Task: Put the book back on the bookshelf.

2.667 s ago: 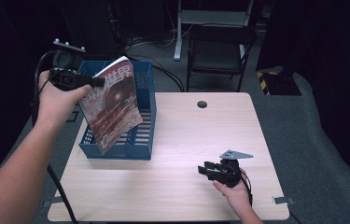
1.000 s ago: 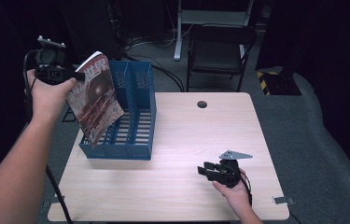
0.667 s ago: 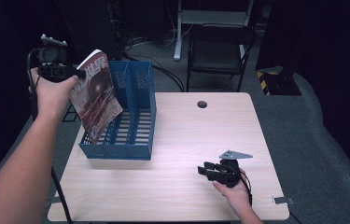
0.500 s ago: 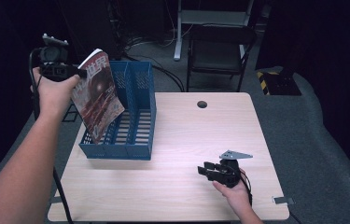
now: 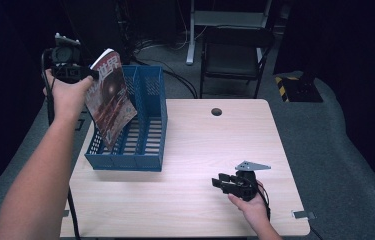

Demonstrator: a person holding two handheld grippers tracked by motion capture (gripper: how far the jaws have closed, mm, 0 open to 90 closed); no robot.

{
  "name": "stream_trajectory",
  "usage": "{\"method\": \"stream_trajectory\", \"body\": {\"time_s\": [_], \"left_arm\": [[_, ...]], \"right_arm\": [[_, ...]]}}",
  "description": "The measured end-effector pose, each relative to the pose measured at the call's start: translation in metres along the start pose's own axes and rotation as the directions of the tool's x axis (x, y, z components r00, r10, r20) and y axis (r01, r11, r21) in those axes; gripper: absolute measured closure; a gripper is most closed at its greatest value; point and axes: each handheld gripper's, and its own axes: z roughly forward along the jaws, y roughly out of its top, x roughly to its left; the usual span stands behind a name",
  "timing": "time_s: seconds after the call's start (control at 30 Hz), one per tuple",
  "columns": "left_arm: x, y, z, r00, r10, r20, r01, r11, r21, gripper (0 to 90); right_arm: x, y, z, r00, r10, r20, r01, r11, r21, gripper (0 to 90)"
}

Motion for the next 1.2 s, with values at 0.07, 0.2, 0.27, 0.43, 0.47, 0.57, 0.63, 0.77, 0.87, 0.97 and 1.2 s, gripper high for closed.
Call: {"method": "stream_trajectory", "body": {"time_s": [0.07, 0.2, 0.27, 0.43, 0.47, 0.57, 0.63, 0.77, 0.87, 0.97, 1.2], "left_arm": [[0.000, 0.000, 0.002, 1.0000, -0.006, 0.005, 0.006, 1.0000, 0.002, 83.7], [0.000, -0.002, 0.007, 1.0000, -0.003, 0.000, 0.003, 1.0000, -0.009, 83.7], [-0.001, -0.004, 0.010, 1.0000, -0.009, -0.002, 0.009, 0.9998, -0.015, 83.7], [0.001, -0.009, 0.017, 0.9998, -0.020, 0.001, 0.020, 0.9997, -0.011, 83.7], [0.002, -0.011, 0.020, 0.9998, -0.022, 0.000, 0.022, 0.9997, -0.011, 83.7], [0.003, -0.014, 0.024, 0.9997, -0.026, -0.002, 0.026, 0.9996, -0.014, 83.7], [0.005, -0.016, 0.027, 0.9996, -0.030, 0.001, 0.030, 0.9995, -0.008, 83.7], [0.006, -0.018, 0.031, 0.9995, -0.032, 0.000, 0.032, 0.9994, -0.010, 83.7], [0.007, -0.022, 0.035, 0.9993, -0.036, -0.006, 0.035, 0.9992, -0.017, 83.7], [0.007, -0.027, 0.042, 0.9990, -0.044, -0.009, 0.044, 0.9990, -0.006, 83.7], [0.009, -0.036, 0.050, 0.9989, -0.044, -0.016, 0.044, 0.9990, -0.001, 83.7]], "right_arm": [[0.000, 0.000, 0.000, 1.0000, 0.001, 0.000, -0.001, 1.000, 0.000, 57.4], [0.000, 0.000, 0.000, 1.0000, 0.002, 0.000, -0.002, 1.000, -0.002, 57.4], [0.000, 0.000, 0.000, 1.0000, 0.001, 0.000, -0.001, 1.000, -0.002, 57.4], [0.000, 0.000, 0.000, 1.0000, 0.000, -0.002, 0.000, 1.000, 0.000, 57.4], [0.000, 0.000, 0.000, 1.0000, 0.000, -0.002, 0.000, 1.000, 0.001, 57.4], [0.000, 0.000, 0.000, 1.0000, 0.001, -0.003, -0.001, 1.000, 0.002, 57.4], [0.000, 0.000, 0.001, 1.0000, -0.003, -0.002, 0.003, 1.000, 0.002, 57.4], [0.001, 0.000, 0.001, 1.0000, -0.003, -0.007, 0.003, 1.000, 0.006, 57.4], [0.001, 0.000, 0.001, 1.0000, -0.003, -0.006, 0.003, 1.000, 0.008, 57.4], [0.001, 0.000, 0.001, 1.0000, -0.004, -0.005, 0.004, 1.000, 0.006, 57.4], [0.001, 0.000, 0.001, 1.0000, -0.003, -0.007, 0.003, 1.000, 0.007, 57.4]]}}
